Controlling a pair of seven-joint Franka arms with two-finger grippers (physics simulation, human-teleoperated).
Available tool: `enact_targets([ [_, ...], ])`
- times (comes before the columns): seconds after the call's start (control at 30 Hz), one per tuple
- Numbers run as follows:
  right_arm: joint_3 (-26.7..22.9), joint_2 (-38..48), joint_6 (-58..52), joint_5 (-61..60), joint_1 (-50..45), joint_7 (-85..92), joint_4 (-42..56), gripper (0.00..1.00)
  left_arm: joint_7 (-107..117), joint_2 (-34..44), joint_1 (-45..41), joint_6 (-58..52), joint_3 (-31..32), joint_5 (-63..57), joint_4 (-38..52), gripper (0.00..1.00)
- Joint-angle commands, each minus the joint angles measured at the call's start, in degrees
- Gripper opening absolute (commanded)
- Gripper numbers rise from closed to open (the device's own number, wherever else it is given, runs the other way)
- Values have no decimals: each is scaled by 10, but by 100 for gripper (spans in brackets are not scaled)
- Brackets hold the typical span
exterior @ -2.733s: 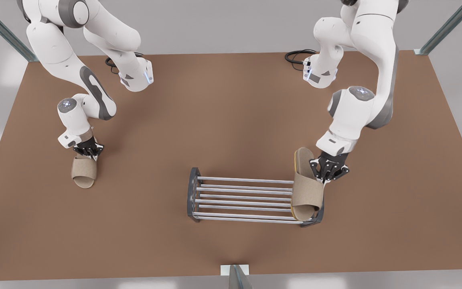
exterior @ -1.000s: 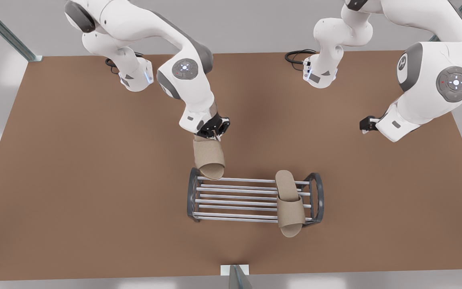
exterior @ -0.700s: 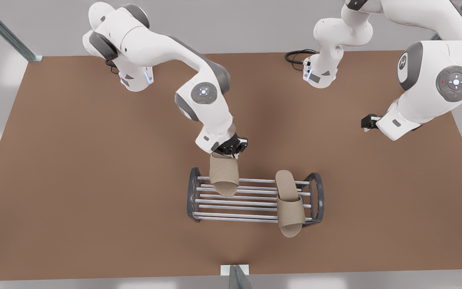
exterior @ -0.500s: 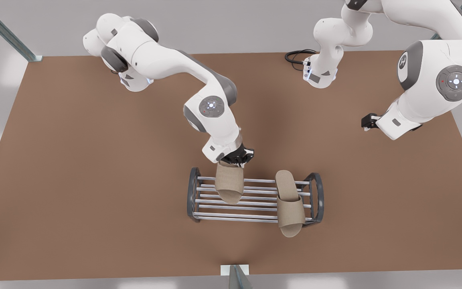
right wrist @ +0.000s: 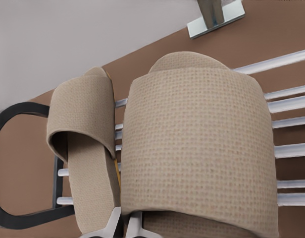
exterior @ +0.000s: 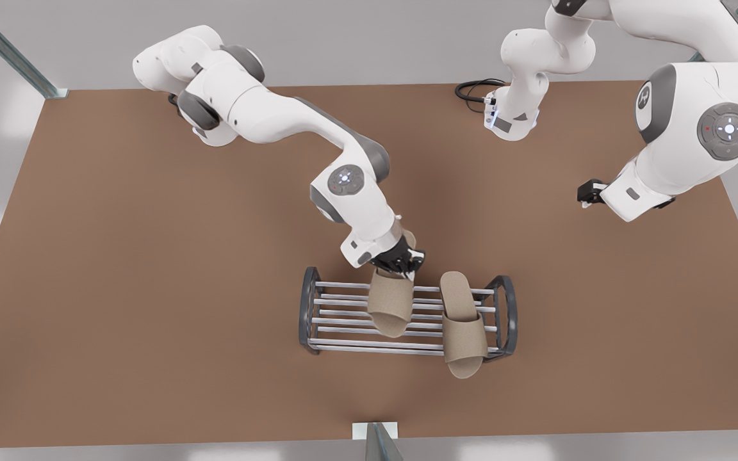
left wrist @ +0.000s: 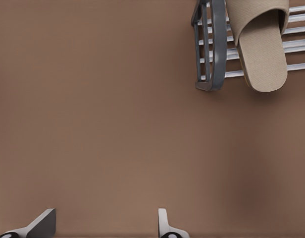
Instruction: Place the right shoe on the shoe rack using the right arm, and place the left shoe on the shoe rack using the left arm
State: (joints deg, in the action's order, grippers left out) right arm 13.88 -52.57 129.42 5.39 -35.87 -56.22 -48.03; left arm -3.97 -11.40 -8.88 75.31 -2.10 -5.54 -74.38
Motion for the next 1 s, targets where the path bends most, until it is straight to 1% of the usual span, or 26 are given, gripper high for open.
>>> enact_targets([
  [0.0, -1, 0, 41, 1, -4, -65, 4, 21, -9, 0, 0, 1, 0, 0, 0, 100],
  [0.03, -2, 0, 45, 1, -6, -65, 4, 21, -9, 0, 0, 2, 0, 0, 1, 100],
  [0.1, -2, -11, 95, 1, -10, -65, 6, 21, -9, 0, 0, 2, 0, 0, 2, 100],
  [0.17, -4, -24, 96, 1, -20, -65, 21, 21, -9, 0, 0, 1, 0, 0, 3, 100],
  [0.27, -7, -47, 125, 1, -16, -57, 35, 21, -9, 1, 0, 1, 0, -1, 2, 100],
  [0.33, -6, -55, 150, 1, -17, -58, 37, 21, -9, 2, 0, 0, 0, 0, 2, 100],
  [0.43, -6, -56, 152, 1, -18, -58, 37, 21, -10, 5, 0, 0, 0, 0, 2, 100],
  [0.53, -6, -63, 201, 1, -18, -56, 37, 21, -10, 6, 0, -3, 0, 0, 2, 100],
  [0.8, -7, -71, 214, 1, -18, -47, 37, 21, -17, 18, 0, 10, 1, 18, 4, 100],
  [0.83, -6, -71, 214, 0, -18, -47, 37, 50, -17, 20, 0, 12, 1, 18, 4, 100],
  [0.87, -7, -72, 213, 0, -18, -47, 37, 100, -17, 25, 0, 9, 2, 18, 2, 100],
  [0.97, -9, -70, 214, 0, -17, -30, 37, 100, -12, 31, -1, 8, 5, 18, 0, 100],
])
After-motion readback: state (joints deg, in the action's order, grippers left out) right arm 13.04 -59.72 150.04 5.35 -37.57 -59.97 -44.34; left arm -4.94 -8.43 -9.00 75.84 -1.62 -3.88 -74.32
